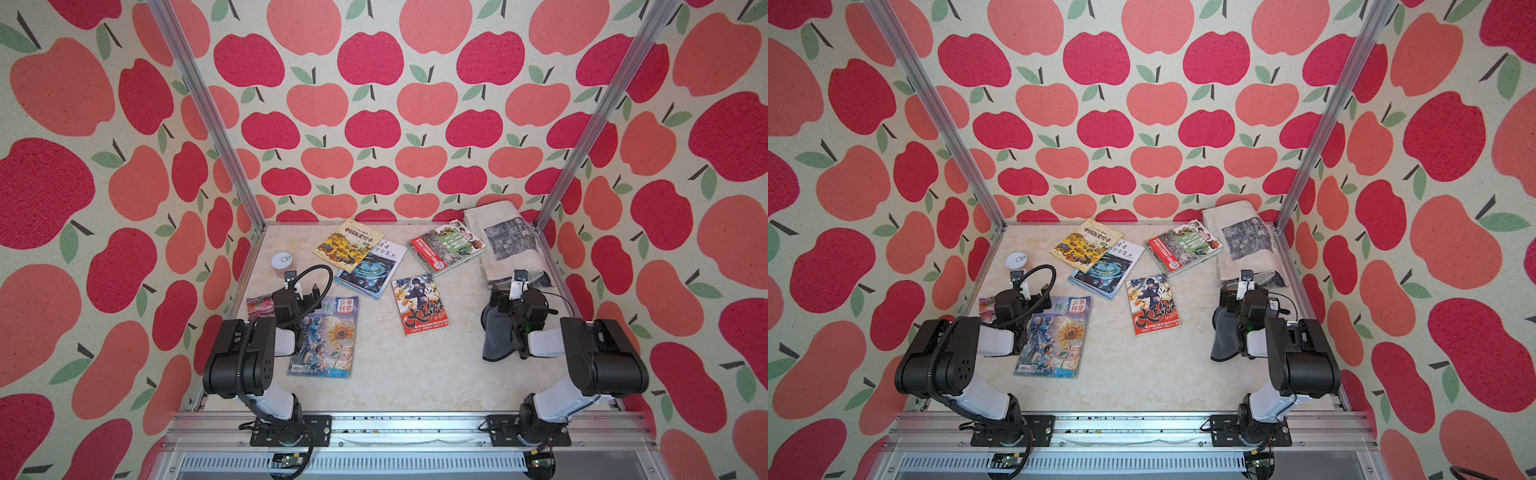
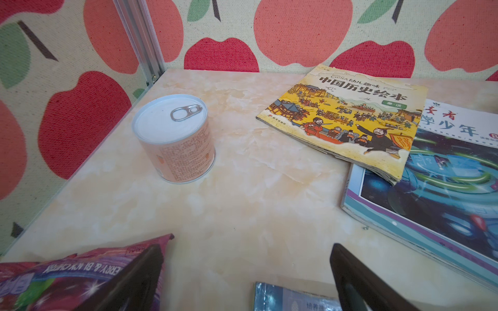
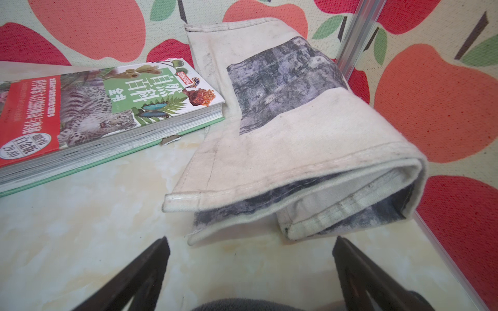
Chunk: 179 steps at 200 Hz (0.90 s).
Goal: Wipe the cover of the book
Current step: Move the book to the center of the board.
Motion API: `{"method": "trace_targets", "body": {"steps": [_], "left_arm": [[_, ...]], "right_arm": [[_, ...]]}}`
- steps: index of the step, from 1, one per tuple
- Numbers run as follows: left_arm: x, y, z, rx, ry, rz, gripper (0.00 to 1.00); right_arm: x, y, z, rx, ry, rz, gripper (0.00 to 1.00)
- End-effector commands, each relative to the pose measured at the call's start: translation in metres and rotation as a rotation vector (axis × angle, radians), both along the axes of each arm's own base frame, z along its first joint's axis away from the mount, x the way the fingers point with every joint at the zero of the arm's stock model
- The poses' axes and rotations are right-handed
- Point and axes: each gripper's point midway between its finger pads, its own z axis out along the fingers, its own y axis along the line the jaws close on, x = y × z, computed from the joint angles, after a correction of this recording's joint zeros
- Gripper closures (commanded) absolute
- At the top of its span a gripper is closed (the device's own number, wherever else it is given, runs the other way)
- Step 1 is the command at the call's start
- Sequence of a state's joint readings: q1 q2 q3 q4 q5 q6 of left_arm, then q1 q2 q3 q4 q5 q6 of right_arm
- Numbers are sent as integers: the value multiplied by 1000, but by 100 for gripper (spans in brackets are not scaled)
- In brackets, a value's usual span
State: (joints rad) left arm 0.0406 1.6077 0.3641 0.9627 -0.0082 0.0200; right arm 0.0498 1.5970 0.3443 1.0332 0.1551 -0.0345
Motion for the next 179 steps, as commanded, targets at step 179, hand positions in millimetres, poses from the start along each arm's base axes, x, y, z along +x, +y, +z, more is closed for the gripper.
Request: {"method": "trace_targets", "body": {"steps": [179], "left_arm": [[-88,-188,175,-427,2,-528,1]], "right_arm": [[-106,89,116,534,45,221,1]]}}
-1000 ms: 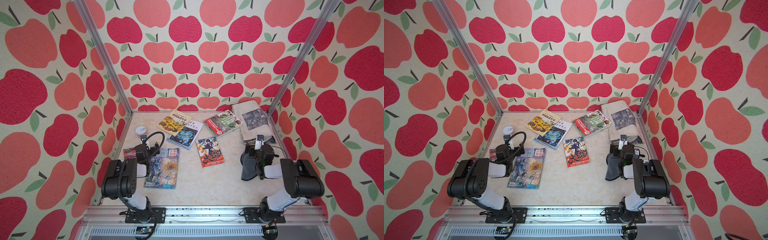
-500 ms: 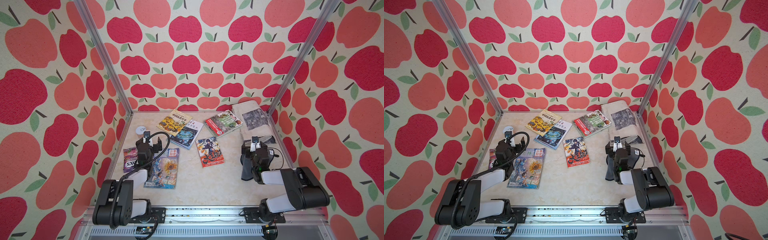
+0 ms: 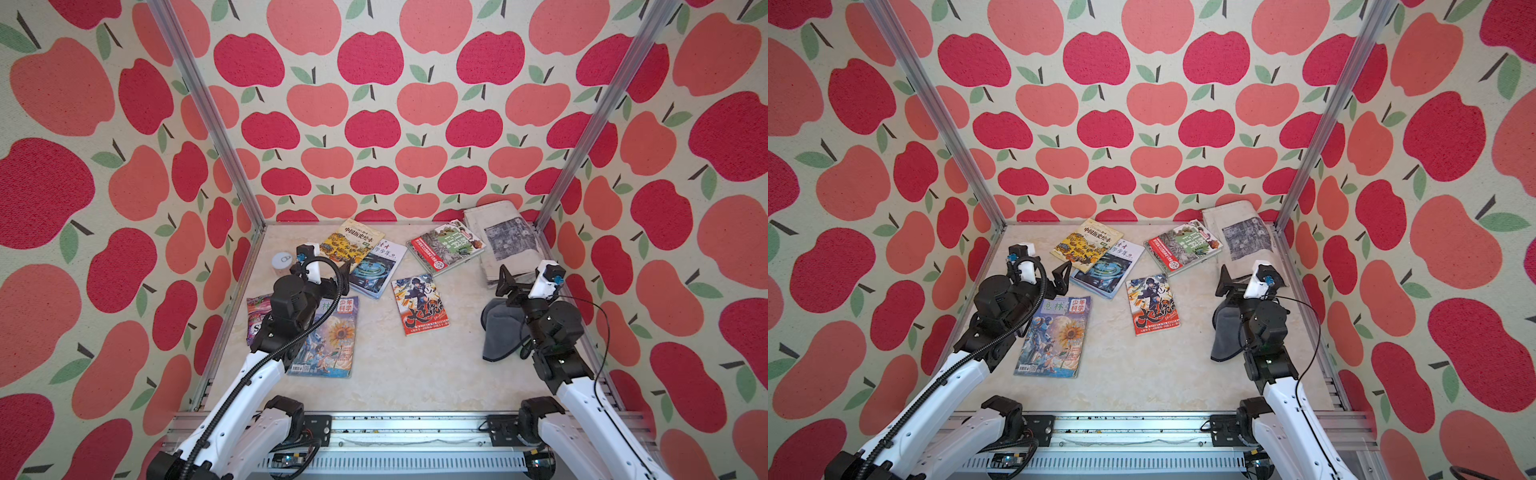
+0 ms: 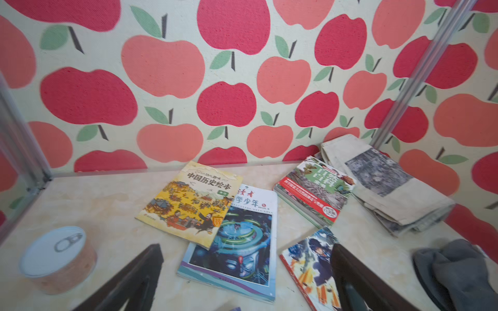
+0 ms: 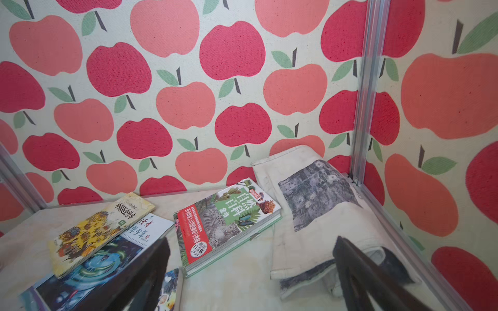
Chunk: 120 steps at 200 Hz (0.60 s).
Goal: Wipe the cover of the book
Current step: Move the book to the center of the board.
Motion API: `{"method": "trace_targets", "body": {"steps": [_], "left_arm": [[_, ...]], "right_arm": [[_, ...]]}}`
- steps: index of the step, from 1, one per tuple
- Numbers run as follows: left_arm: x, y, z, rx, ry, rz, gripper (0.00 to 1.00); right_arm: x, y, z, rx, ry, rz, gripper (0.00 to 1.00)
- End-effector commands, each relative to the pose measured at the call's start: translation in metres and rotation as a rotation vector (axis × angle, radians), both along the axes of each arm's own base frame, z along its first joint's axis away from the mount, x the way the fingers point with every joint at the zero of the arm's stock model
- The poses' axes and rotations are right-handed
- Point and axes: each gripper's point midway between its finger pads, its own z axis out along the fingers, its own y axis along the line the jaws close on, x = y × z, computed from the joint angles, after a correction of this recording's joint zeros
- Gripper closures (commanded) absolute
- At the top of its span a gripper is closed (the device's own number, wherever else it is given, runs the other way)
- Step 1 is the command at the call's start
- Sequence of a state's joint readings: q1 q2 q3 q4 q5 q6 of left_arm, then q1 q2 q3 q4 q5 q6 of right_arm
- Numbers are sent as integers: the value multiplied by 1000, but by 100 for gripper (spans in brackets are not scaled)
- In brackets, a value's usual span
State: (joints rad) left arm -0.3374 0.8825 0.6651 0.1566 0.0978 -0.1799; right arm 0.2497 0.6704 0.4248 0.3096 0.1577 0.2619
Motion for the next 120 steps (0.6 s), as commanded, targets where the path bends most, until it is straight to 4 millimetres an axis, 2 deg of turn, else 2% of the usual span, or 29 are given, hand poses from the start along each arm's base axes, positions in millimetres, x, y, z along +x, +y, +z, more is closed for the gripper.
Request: {"method": "trace_targets", "body": {"steps": [1,30,43,64,97,120], "left_arm": [[-19,-41,-37,-127,201,-145,1],[-25,-70,-65,-233,270,-162,1],[-27,-77,-78,-288,298,-129,1],[-21,-76,-102,-391,369,-38,1],[-15,-84,-131,-466,482,-4,1],[-14,-96,-142,-525,552,-36,1]], "right_arm": [[-16,33,-66,166,303,155,1],[-20,68,-89,104,506,287,1],[-17,82,-100,77,594,327,1],[-10,102,-116,91,677,381,1],[-4,115,-156,144,821,385,1],[-3,126,-179,151,920,424,1]]}}
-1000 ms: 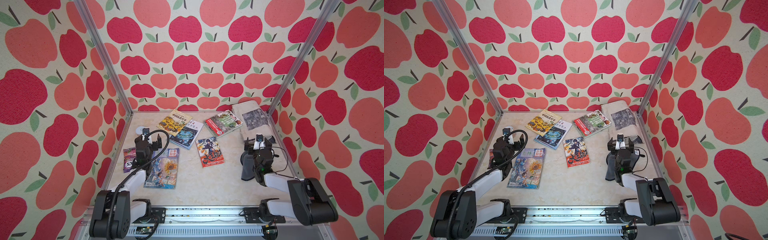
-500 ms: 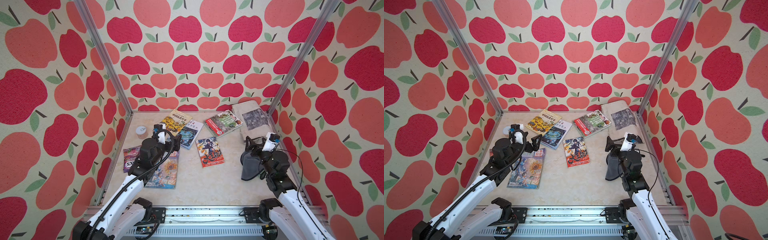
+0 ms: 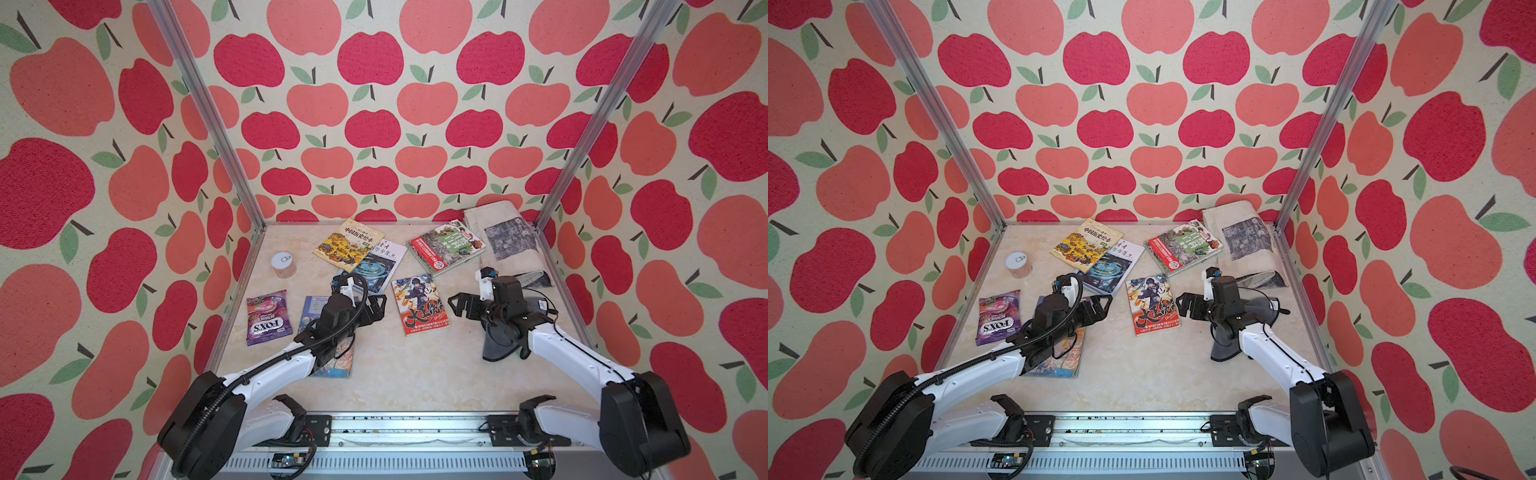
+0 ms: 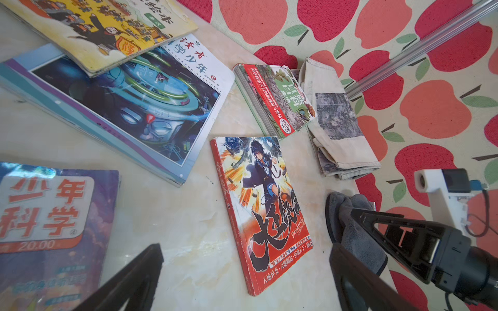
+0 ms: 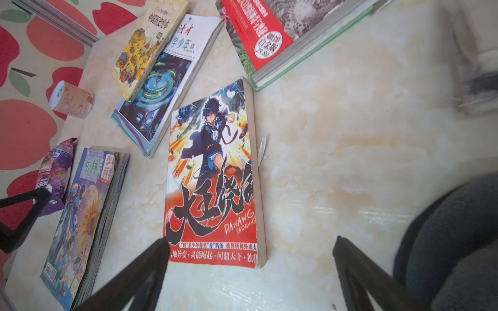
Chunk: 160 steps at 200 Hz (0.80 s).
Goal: Wipe the cover of the book
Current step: Move the book to the center of the board.
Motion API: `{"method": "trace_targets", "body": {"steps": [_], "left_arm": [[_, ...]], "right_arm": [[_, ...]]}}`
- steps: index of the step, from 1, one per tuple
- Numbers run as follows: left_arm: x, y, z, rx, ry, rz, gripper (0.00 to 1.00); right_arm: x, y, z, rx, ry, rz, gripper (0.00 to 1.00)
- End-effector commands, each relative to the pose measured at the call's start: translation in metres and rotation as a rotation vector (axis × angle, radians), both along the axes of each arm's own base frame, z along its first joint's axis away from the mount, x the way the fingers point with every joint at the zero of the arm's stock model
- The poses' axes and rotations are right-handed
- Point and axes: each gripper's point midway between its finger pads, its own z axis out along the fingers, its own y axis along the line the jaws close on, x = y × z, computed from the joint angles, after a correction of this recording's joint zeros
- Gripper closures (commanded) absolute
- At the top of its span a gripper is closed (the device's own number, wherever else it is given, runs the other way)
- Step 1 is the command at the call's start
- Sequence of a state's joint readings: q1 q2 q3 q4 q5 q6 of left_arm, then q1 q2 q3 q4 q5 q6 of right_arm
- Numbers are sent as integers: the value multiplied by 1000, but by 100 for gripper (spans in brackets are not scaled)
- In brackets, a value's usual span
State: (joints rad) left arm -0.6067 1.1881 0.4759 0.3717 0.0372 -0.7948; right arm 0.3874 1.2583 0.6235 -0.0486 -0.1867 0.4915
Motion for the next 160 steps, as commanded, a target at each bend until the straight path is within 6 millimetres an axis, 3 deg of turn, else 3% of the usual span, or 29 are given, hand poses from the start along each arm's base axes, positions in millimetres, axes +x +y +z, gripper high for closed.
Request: {"method": "trace_targets", "body": {"steps": [1,50,90,118,133,160], "left_arm": [[7,-10,3,-141,43,22,1],[37,-49,-44,-245,220,-58,1],[60,-82,-59,-425,276,-121,1],[58,-99,-80,-424,378,-156,1],[51,-104,-91,-422,435,-165,1],[35,-111,-98,-417,484,-186,1]], "right_arm": [[-2,18,-10,54,103,44,1],[19,47,-39,95,231,102,1],[24,53,-60,76,293,116,1],[18,57,-63,67,299,126,1],[10,65,-64,81,304,159,10],[-14,76,-69,81,327,202,17]]}}
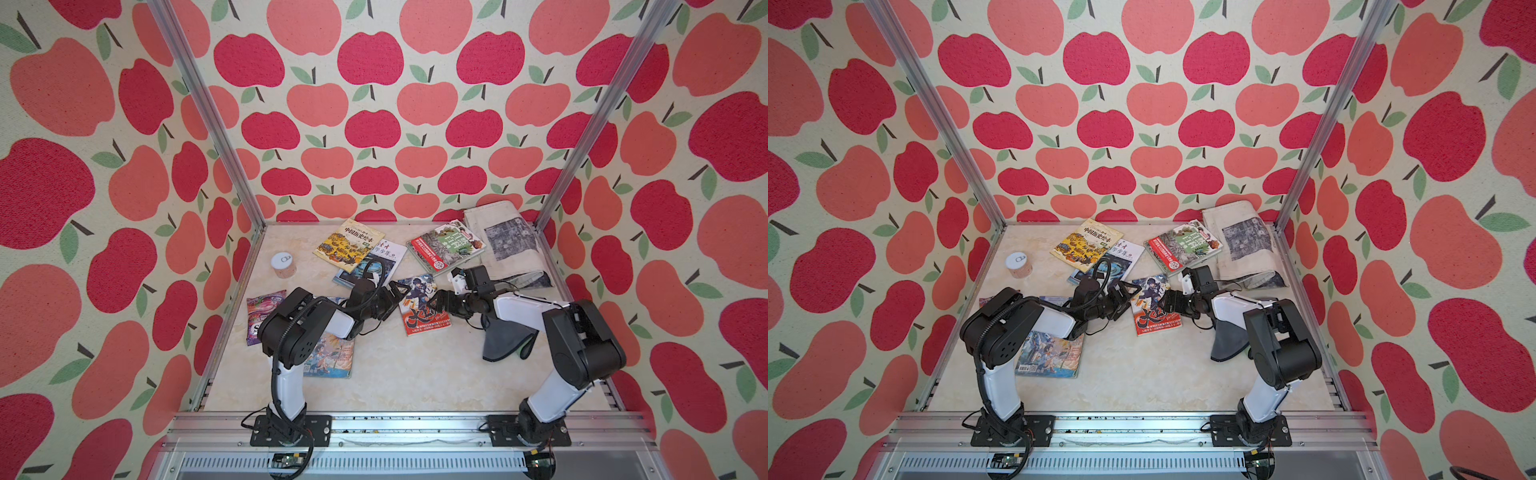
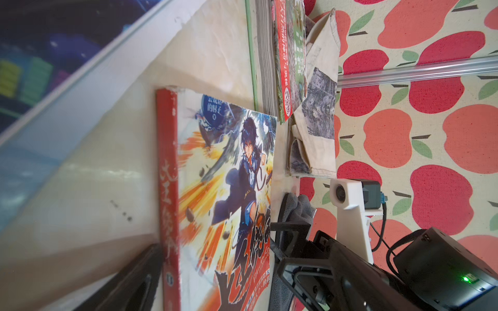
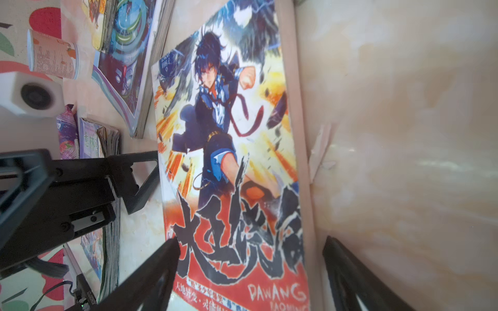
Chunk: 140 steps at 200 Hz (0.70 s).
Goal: Wipe the cover of the book
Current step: Move the book to the center of the board.
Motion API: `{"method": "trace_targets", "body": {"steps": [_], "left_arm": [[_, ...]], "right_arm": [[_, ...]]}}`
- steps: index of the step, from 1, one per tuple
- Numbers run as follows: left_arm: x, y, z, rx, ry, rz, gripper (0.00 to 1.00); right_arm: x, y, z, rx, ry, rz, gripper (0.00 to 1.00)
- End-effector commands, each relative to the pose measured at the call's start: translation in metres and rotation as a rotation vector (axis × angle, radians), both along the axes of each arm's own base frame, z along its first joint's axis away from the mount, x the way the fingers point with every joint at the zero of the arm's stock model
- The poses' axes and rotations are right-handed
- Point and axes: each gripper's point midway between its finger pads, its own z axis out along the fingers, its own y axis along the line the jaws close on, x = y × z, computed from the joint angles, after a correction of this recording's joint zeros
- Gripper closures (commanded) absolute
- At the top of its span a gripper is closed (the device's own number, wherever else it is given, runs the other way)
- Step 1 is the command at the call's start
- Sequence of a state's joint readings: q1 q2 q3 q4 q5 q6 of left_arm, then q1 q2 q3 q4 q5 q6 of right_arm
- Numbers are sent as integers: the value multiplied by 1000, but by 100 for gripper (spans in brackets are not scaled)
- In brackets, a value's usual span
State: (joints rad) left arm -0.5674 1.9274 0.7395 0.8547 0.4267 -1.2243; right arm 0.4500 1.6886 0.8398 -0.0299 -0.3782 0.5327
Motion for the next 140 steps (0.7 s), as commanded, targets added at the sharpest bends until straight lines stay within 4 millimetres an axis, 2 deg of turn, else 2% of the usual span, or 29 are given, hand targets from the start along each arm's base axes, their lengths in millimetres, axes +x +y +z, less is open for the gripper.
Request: {"method": "trace_targets", "body": {"steps": [1,20,51,72,88,118,129,140], "left_arm": [[-25,-13,-18,-9,110,-71,1],[-42,-18,-19,4,124,-118,1],[-76,-11,-31,82,169,-184,1],[-102,-6,-32,134,181,-216,1],[-120,-2,-30,179,175,-223,1],[-143,8,-28,231,176,-201,4],[-149,14,-30,253,191,-199,4],[-153,22,-33,296,199,-196,3]], "right_arm": [[-30,10,-12,9,66,46,17],[-47,13,-10,21,81,54,30],[-76,9,-6,-7,67,60,32],[-93,-3,-1,-42,39,52,32],[-100,-17,4,-87,13,40,28],[-101,-42,23,-171,-68,-1,18],[-94,-68,33,-295,-118,-77,14],[-84,-102,51,-435,-198,-190,1]]}}
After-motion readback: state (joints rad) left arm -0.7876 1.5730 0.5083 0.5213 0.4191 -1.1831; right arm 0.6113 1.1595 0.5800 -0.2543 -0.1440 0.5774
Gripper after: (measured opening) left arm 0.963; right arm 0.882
